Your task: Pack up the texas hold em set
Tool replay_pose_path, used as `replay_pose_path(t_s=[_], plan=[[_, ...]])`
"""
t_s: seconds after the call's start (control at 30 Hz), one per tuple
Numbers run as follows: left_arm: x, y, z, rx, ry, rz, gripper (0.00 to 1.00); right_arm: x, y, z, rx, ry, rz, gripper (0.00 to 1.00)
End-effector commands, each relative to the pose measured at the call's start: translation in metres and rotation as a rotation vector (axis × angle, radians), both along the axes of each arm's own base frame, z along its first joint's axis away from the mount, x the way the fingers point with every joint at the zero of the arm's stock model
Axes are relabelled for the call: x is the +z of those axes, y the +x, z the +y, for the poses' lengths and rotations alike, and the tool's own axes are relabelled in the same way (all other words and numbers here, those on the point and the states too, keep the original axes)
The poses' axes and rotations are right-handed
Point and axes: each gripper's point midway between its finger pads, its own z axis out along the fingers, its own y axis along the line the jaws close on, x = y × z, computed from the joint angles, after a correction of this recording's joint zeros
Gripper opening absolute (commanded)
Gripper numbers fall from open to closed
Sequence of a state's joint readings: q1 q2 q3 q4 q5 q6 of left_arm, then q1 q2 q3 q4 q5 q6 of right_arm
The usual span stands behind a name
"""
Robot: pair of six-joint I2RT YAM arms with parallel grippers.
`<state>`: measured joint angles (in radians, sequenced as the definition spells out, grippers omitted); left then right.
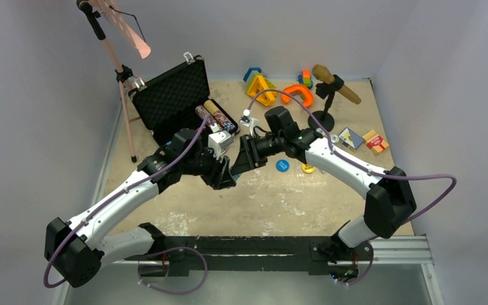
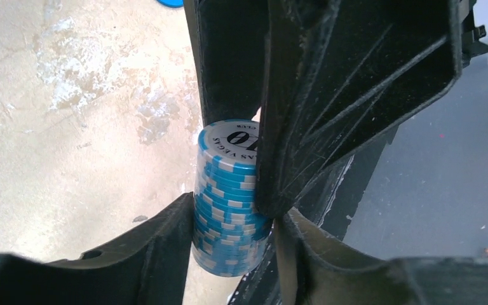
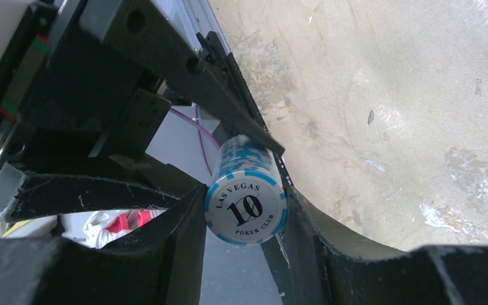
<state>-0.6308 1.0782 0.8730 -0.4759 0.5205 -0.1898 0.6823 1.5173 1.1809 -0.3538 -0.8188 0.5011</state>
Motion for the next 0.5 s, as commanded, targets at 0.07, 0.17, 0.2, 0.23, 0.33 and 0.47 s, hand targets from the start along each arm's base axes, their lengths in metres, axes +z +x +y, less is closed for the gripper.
replay_pose_path(t_s=[0.07,0.17,0.2,0.23,0.33,0.47], plan=[[0.022,0.003,-0.009,-0.033,-0.045,-0.049,0.10,0.043,-0.007,0.008,0.066,0.127,-0.075,0.00],[0.025,0.000,-0.010,-0.049,-0.061,-0.047,0.00,0.044,-0.008,0.008,0.069,0.129,-0.082,0.03],[0.026,-0.001,-0.011,-0.052,-0.065,-0.046,0.00,0.045,-0.007,0.007,0.066,0.131,-0.086,0.07],[0.027,-0.001,-0.011,-0.052,-0.070,-0.049,0.00,0.046,-0.006,0.007,0.061,0.132,-0.095,0.16],[0.027,0.001,-0.009,-0.031,-0.067,-0.060,0.00,0.051,-0.002,0.004,0.032,0.130,-0.142,0.58],[0.029,0.005,-0.005,0.003,-0.068,-0.065,0.00,0.060,0.010,-0.010,-0.037,0.139,-0.193,0.77]])
